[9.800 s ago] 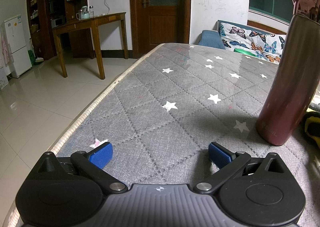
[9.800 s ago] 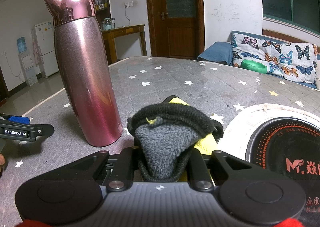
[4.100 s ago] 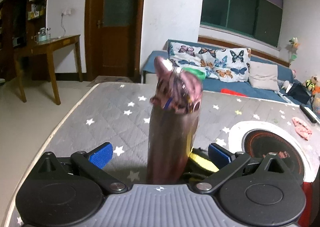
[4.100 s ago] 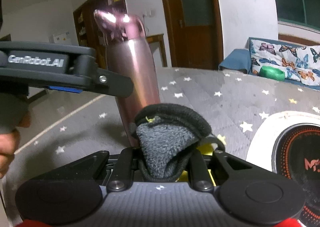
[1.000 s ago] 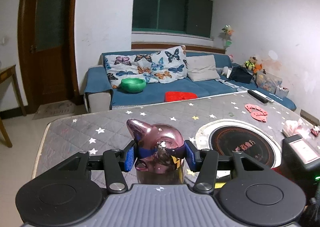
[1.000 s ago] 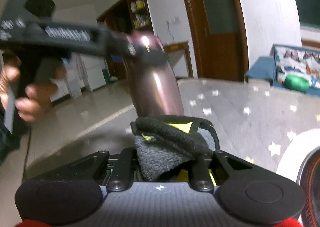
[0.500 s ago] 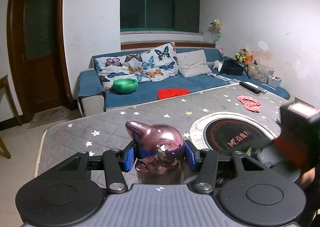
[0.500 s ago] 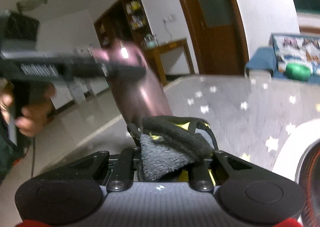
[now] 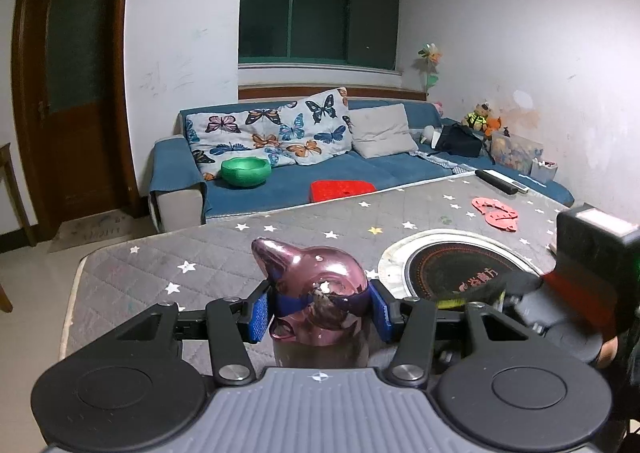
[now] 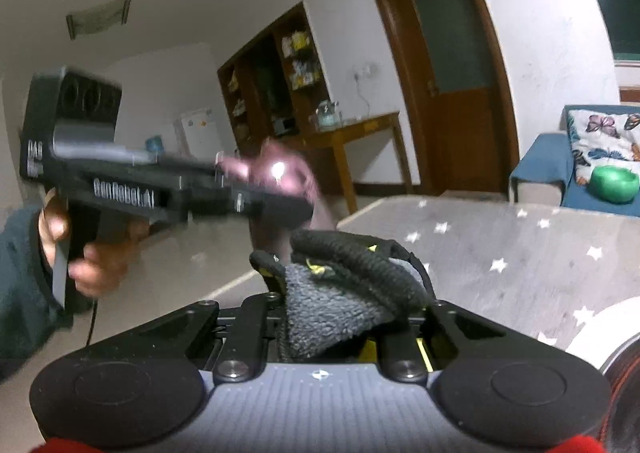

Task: Clean container
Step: 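Rub the sponge along the thermos with the right gripper while the left gripper holds it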

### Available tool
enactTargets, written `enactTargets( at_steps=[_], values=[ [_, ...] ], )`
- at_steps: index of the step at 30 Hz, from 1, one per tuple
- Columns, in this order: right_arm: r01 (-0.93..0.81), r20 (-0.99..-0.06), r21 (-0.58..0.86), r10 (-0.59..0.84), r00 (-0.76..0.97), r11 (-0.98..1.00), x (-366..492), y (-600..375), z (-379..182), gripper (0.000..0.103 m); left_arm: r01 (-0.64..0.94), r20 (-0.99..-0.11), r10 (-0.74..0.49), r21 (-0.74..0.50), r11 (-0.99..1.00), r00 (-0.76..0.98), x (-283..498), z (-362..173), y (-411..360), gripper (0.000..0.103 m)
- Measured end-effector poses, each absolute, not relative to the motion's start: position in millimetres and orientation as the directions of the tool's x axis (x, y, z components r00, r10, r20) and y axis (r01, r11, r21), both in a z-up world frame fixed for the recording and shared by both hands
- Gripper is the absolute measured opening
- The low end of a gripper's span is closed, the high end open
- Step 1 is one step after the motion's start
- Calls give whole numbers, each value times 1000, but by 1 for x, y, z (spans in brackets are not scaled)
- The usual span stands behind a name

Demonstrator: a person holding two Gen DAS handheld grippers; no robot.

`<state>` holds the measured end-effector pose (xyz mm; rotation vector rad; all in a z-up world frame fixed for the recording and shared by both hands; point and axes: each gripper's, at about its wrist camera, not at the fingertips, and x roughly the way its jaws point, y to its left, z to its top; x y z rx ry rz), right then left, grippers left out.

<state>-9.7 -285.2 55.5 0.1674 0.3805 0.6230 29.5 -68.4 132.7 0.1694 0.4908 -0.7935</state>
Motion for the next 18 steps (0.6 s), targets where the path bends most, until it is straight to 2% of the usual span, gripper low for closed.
enactTargets(
  at_steps=[6,12,15,18],
  values=[
    [-542,-364,246,595,716,803,-9,-277,31,18,715,-478,-637,-26,699,605,24,133,-68,54],
    [-525,-485,200,549,681,827,-11,-261,4,18,697,-470,-620,-15,717,628,18,131,-67,54],
    [-518,-478,201,545,689,831,-17,-260,10,18,688,-470,-616,-26,725,632,14,133,-68,54],
    [-527,-430,183,550,716,830,-23,-262,31,18,688,-474,-615,-24,725,631,14,134,-68,54]
  ],
)
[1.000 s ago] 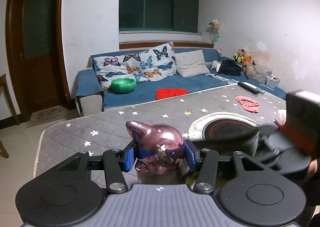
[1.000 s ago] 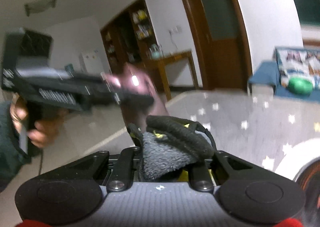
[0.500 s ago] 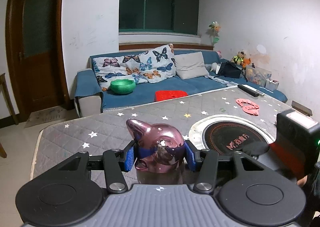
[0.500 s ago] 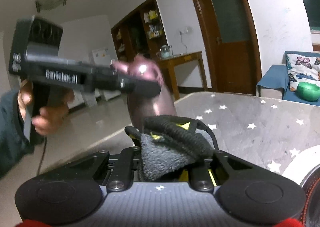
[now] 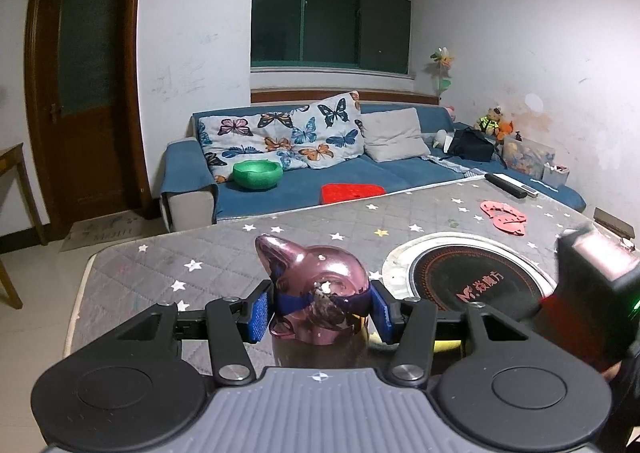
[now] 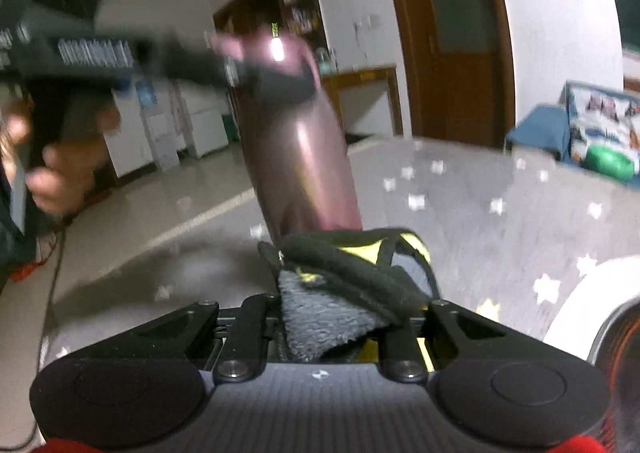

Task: Clean container
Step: 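Rub the sponge along the thermos with the right gripper while the left gripper holds it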

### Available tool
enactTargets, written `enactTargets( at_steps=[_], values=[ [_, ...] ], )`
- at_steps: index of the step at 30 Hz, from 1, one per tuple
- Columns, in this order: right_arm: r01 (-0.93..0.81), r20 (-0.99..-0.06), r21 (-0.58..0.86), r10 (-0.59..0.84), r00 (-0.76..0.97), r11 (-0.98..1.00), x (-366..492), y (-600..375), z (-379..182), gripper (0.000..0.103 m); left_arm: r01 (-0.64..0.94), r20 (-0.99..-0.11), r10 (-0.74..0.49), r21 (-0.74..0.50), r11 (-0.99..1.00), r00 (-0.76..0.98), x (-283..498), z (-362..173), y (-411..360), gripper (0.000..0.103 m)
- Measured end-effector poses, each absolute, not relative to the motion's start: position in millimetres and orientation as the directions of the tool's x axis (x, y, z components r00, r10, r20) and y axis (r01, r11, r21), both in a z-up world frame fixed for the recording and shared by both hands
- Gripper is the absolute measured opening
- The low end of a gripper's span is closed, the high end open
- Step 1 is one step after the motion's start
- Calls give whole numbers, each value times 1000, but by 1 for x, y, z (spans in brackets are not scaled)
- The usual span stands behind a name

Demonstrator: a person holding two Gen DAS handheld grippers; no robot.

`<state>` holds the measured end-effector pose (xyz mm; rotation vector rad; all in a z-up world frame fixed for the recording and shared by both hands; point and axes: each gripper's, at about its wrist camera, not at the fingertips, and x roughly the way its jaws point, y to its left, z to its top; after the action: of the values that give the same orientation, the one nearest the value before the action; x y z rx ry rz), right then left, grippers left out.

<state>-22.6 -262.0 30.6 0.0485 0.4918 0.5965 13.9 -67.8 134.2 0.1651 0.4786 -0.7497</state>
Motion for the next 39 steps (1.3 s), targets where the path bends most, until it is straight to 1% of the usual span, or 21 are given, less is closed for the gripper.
enactTargets(
  at_steps=[5,8,10,15,21,27,28,30,33,36,39],
  values=[
    [-565,-332,91,560,759,820,-39,-260,74,18,689,-479,-613,-24,725,629,15,135,-69,54],
    [-579,-315,26,557,769,815,-44,-255,84,18,684,-479,-609,-26,729,632,16,136,-69,54],
    [-580,-328,10,551,768,814,-44,-251,80,18,679,-483,-603,-25,734,635,17,135,-70,56],
    [-567,-402,34,530,746,823,-35,-240,49,18,664,-487,-593,-36,747,641,16,132,-74,57],
    [-552,-464,61,513,722,832,-38,-232,17,18,596,-478,-541,-45,802,692,9,129,-79,58],
    [-524,-481,105,504,717,845,-31,-227,6,18,478,-444,-446,-44,877,777,-5,120,-90,60],
    [-520,-481,109,503,718,847,-32,-227,5,18,457,-440,-426,-41,889,790,-7,119,-92,62],
    [-514,-483,115,500,719,850,-17,-227,3,18,405,-429,-382,-41,914,819,-12,117,-96,62],
    [-502,-485,117,490,724,857,-25,-232,3,18,333,-387,-324,-44,942,863,-20,115,-101,62],
    [-498,-482,120,489,727,859,-36,-235,6,18,303,-368,-297,-43,952,881,-25,114,-103,60],
    [-494,-480,115,484,732,862,-39,-239,7,18,317,-369,-309,-42,948,876,-26,115,-102,60]
  ],
)
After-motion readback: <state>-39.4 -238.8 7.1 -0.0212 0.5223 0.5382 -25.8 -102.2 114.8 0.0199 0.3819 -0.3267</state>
